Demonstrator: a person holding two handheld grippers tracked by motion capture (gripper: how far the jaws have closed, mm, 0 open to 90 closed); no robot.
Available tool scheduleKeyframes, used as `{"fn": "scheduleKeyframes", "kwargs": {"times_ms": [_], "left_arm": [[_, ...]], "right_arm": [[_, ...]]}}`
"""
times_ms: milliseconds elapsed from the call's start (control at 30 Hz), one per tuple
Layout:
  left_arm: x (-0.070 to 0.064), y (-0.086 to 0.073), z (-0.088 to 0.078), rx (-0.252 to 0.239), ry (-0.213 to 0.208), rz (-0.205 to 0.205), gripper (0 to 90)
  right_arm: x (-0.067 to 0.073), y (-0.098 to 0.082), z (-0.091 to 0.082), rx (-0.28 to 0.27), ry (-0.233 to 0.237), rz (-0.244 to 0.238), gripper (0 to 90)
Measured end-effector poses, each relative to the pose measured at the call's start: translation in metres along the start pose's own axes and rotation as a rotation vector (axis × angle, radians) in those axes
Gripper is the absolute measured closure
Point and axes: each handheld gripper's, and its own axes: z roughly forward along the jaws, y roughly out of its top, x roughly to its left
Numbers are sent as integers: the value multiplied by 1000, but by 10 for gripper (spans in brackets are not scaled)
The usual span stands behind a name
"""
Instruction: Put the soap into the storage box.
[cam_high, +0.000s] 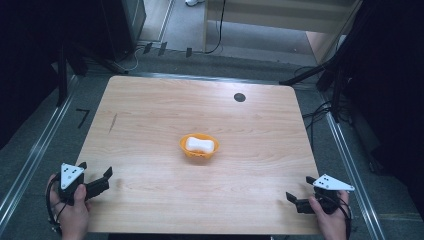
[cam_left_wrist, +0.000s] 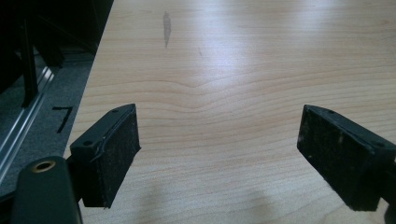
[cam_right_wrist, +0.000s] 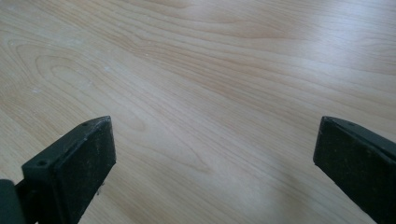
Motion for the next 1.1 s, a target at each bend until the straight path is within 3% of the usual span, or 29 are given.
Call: {"fn": "scheduleKeyframes", "kwargs": {"times_ms": [467, 633, 833, 1100], "left_arm": [[-1, 0, 0, -1, 4, 7, 138], [-1, 0, 0, -7, 4, 9, 138], [-1, 0, 0, -4, 2, 10, 138], [-1, 0, 0, -2, 2, 11, 138]], "right_arm": [[-12, -23, -24, -62, -23, 73, 0], [-11, -28, -29, -113, -50, 95, 0], [-8, -35, -31, -153, -93, 102, 0], [-6, -36, -29, -148, -134, 92, 0]]}}
